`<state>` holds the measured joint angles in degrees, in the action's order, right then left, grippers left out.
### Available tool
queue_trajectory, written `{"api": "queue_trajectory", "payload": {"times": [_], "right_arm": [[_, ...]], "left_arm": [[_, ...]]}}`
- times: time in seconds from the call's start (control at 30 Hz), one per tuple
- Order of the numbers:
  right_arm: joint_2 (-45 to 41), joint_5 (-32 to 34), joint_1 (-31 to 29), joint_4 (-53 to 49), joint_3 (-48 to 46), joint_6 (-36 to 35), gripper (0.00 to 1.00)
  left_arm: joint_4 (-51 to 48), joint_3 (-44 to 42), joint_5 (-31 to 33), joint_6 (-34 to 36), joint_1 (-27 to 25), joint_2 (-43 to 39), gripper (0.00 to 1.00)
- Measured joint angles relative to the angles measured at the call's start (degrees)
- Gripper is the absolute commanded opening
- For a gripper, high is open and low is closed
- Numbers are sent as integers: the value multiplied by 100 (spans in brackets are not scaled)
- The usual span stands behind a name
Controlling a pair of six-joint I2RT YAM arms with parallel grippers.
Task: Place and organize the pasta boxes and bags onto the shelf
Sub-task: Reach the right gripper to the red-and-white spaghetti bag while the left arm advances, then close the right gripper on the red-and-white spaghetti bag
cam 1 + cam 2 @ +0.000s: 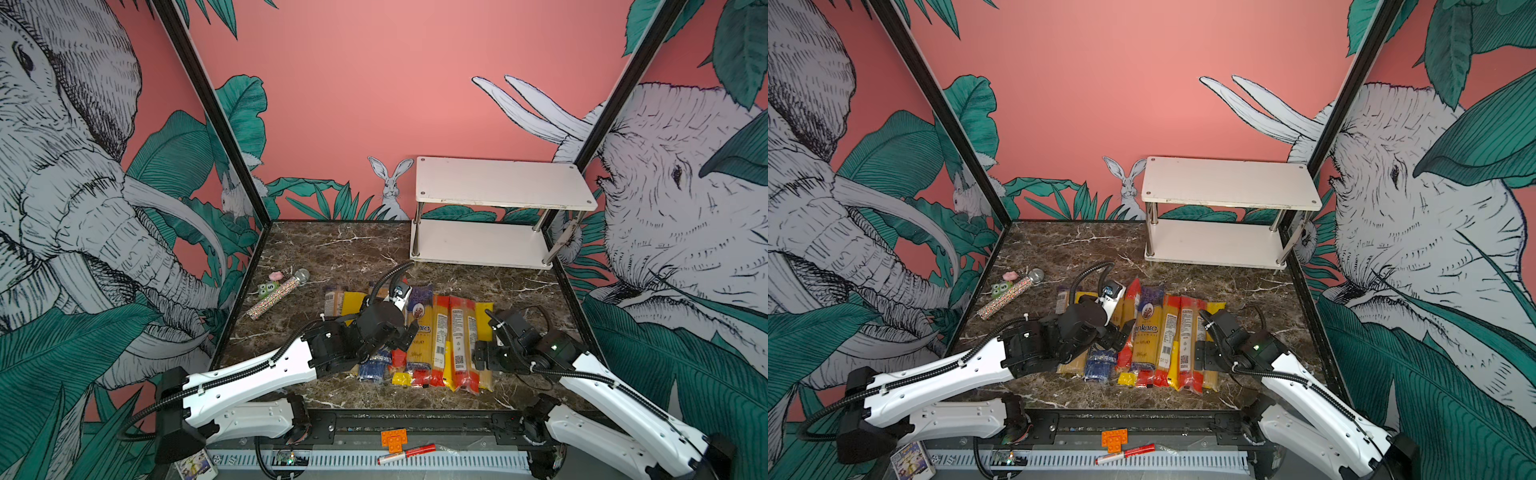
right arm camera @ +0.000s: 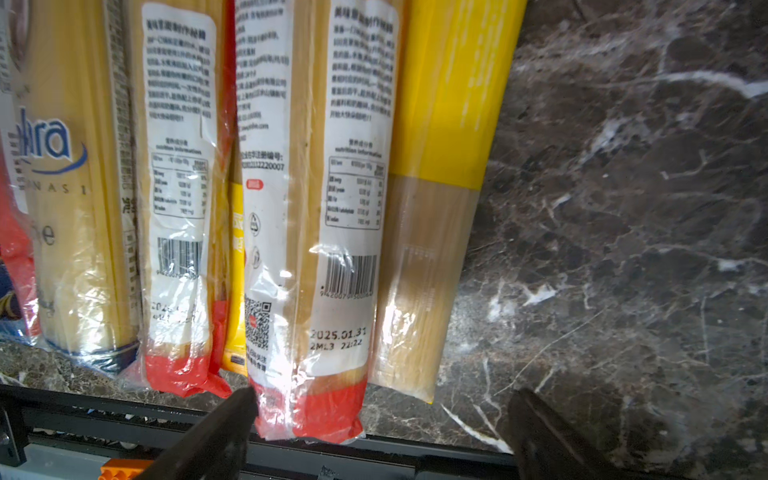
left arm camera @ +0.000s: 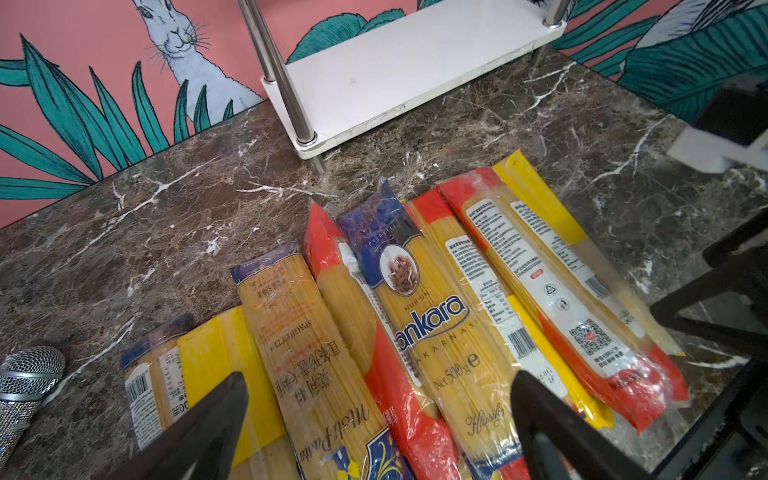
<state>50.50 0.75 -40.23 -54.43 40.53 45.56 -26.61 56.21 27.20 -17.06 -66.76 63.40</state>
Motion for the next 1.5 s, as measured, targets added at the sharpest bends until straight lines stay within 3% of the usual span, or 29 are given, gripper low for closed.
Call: {"api": "queue_trajectory", "payload": {"times": [0.17, 0.37, 0.6, 0.9, 1.1, 1.23, 1.5], "right_arm": [[651, 52, -400, 531, -11, 177, 97], [1462, 46, -455, 1145, -111, 236, 97], [2055, 7, -457, 1532, -225, 284, 88], [2444, 155, -455, 1386, -46, 275, 45], [2277, 186, -448, 1268, -11, 295, 35], [2026, 181, -446, 1121, -13, 304, 17], [1399, -125, -457, 579, 26, 291, 9]], "left_arm": [[-22, 94, 66, 177, 0, 103, 100], [-39, 385, 131, 369, 83, 271, 100], [-13, 387, -407, 341, 1115, 293, 100], [-33, 715, -732, 601, 1545, 570, 100], [-35, 780, -822, 625, 1711, 745, 99], [-50, 782, -813, 610, 1738, 730, 100], [-203, 769, -715, 428, 1742, 435, 100]]}}
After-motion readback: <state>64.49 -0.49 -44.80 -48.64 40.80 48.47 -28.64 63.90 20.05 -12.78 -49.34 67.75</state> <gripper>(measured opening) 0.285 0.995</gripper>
